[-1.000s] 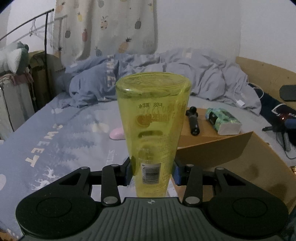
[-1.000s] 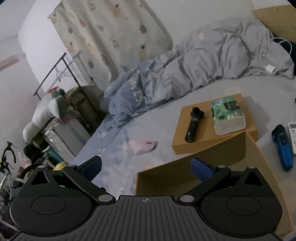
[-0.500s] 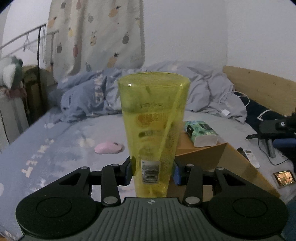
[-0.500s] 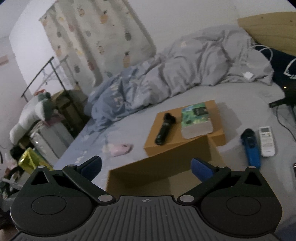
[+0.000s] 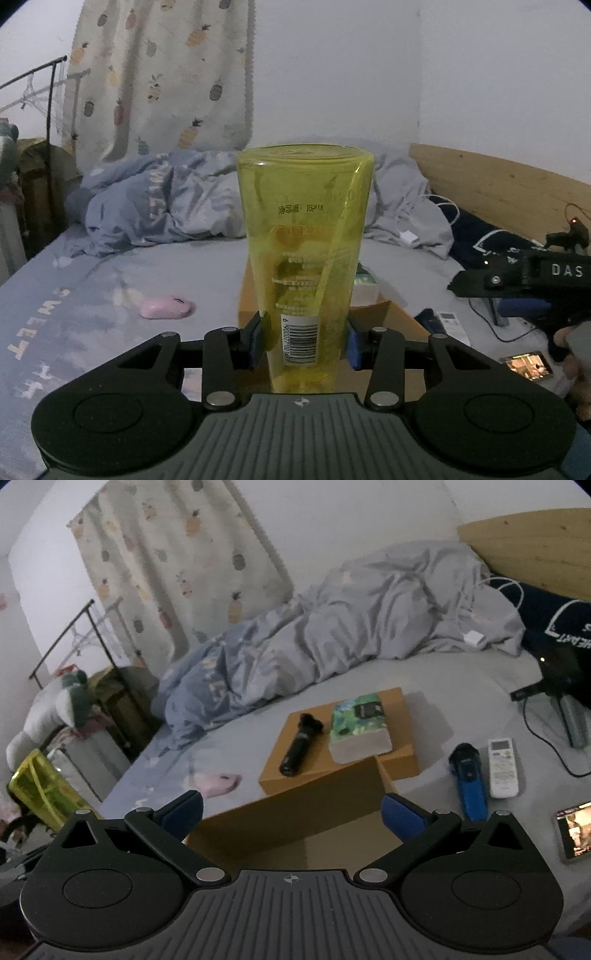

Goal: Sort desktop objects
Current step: 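Lift the yellow bottle with the left gripper and carry it over the cardboard box, then lower the yellow bottle into the box and open the left gripper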

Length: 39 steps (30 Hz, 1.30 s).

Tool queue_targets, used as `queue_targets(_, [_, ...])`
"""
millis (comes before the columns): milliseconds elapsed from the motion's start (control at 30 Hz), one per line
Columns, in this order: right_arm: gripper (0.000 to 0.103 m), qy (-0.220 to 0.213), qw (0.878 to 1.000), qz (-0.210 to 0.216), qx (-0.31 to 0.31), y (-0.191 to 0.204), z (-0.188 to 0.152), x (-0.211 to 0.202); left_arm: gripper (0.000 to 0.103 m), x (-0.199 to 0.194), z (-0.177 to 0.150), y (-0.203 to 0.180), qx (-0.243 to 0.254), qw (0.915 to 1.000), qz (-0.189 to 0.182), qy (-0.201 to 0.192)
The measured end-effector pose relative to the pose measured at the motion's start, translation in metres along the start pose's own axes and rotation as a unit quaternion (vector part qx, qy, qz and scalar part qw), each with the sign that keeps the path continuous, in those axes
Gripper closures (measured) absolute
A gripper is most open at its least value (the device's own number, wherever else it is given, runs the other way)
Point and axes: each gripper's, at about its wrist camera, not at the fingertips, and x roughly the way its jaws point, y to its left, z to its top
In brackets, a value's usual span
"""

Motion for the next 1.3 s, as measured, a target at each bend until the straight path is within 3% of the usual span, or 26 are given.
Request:
queue_targets(500, [0.0,0.042,0.999,-0.034,-0.004,-0.018,-0.029,0.019,0.06,0.03,-0.037,-0.003,-0.014,0.9975,-0.006,0.068])
queue_targets(1033, [0.0,0.079,0.996,-0.045,-0.009,-0.028,-0.046,0.041,0.06,0.067,-0.063,0.003,-0.039,0.987,-0.004,0.156])
queue_targets(1300, [0.0,0.093,0.994,-0.053,0.0,-0.041,-0.05,0.052,0.06,0.079,-0.066,0.011,-0.055,0.9862,-0.006,0.156])
